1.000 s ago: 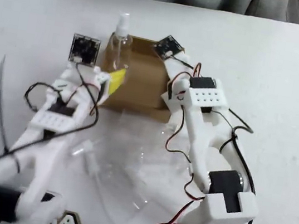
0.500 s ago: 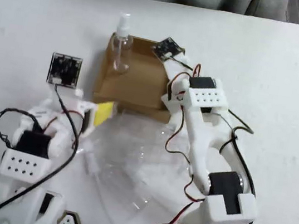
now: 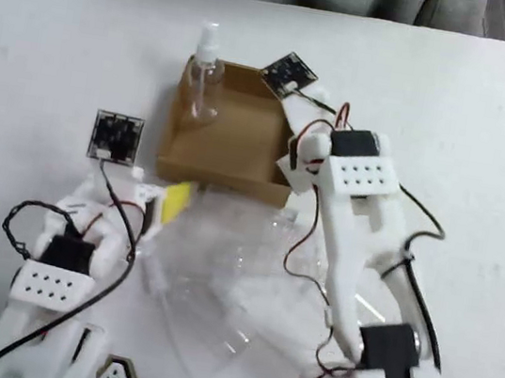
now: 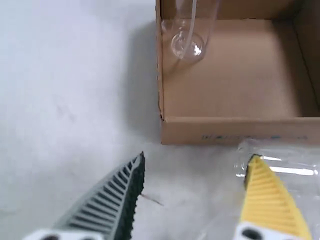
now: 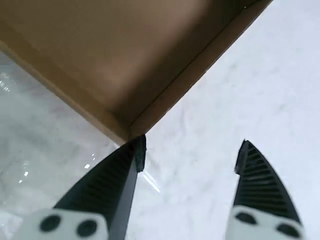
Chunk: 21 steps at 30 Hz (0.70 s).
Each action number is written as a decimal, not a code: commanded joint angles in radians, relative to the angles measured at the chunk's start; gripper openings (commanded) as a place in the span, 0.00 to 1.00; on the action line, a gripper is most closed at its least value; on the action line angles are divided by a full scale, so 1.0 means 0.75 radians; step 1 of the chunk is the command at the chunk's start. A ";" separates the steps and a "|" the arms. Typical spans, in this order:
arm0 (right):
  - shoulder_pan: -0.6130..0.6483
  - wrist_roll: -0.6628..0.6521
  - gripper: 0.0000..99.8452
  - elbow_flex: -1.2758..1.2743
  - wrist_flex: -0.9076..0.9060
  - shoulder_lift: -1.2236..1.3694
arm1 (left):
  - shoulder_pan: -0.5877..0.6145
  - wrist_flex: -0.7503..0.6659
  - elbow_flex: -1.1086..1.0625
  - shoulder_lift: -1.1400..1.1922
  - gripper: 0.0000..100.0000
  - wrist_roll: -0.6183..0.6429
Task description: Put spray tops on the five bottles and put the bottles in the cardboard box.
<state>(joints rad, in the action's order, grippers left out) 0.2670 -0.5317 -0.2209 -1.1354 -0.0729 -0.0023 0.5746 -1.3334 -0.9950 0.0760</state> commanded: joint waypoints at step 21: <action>-0.813 0.004 0.02 -0.559 -0.357 -0.357 | 0.071 0.121 0.084 -0.050 0.07 -0.227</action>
<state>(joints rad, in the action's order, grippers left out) -0.1887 -0.5347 -0.5063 -1.5175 -0.3046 0.0683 0.5808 -1.3334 -0.9950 -0.0821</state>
